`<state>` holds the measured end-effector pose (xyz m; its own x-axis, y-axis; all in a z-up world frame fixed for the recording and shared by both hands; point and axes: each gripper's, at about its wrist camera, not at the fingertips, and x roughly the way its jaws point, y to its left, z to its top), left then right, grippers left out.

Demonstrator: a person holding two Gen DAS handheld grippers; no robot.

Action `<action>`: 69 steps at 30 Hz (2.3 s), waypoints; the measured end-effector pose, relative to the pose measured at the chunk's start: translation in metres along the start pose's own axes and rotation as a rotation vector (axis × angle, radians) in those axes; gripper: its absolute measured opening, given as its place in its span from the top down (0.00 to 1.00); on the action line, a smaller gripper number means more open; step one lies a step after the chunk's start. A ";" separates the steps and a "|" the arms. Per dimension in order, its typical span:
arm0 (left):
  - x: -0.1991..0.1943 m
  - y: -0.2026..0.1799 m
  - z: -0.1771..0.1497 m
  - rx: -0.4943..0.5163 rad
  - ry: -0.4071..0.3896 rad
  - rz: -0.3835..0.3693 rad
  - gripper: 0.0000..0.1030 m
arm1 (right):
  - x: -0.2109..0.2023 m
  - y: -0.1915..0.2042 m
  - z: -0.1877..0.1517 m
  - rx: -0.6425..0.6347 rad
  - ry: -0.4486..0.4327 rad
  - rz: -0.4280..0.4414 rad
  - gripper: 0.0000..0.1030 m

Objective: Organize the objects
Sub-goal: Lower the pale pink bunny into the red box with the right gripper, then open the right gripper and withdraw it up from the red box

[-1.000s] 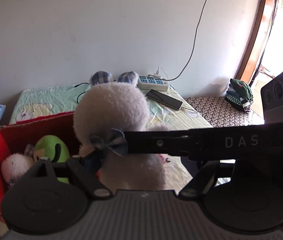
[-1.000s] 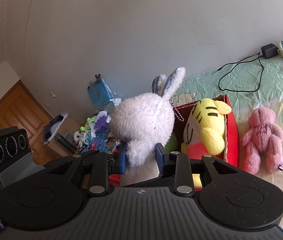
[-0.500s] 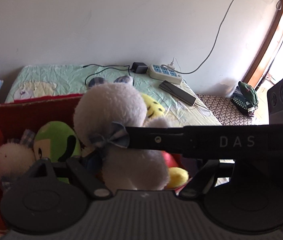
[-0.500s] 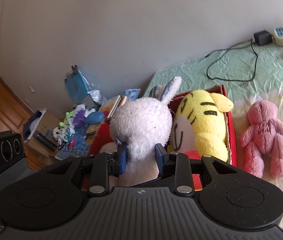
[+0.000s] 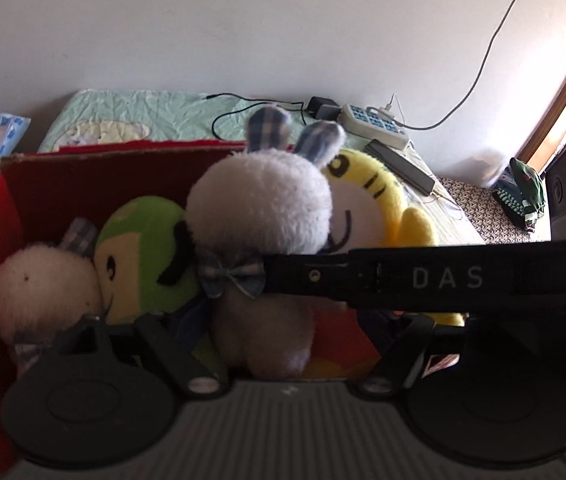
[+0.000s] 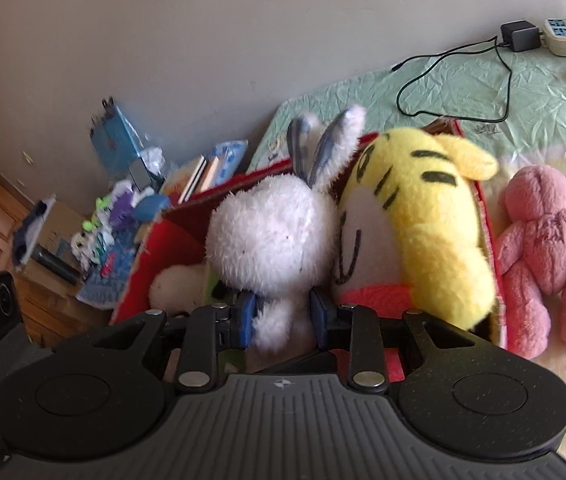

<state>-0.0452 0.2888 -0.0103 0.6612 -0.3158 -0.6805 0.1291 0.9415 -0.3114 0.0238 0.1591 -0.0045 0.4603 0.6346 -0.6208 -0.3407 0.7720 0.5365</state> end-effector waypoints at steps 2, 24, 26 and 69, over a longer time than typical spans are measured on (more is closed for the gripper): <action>0.000 0.001 -0.003 0.000 0.005 -0.001 0.26 | 0.003 0.001 -0.001 -0.011 0.012 -0.004 0.69; 0.009 -0.007 -0.013 -0.009 0.051 -0.043 0.19 | -0.008 0.002 0.027 0.018 -0.119 -0.040 0.71; 0.007 -0.002 -0.013 -0.013 0.049 -0.034 0.21 | 0.000 0.004 0.030 -0.006 -0.100 -0.055 0.72; 0.004 -0.077 0.000 0.007 0.057 0.483 0.07 | -0.066 -0.044 -0.002 0.032 -0.064 0.064 0.73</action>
<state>-0.0528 0.2148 0.0108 0.6052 0.1514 -0.7816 -0.1773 0.9827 0.0530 0.0066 0.0832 0.0112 0.4906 0.6779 -0.5475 -0.3449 0.7280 0.5925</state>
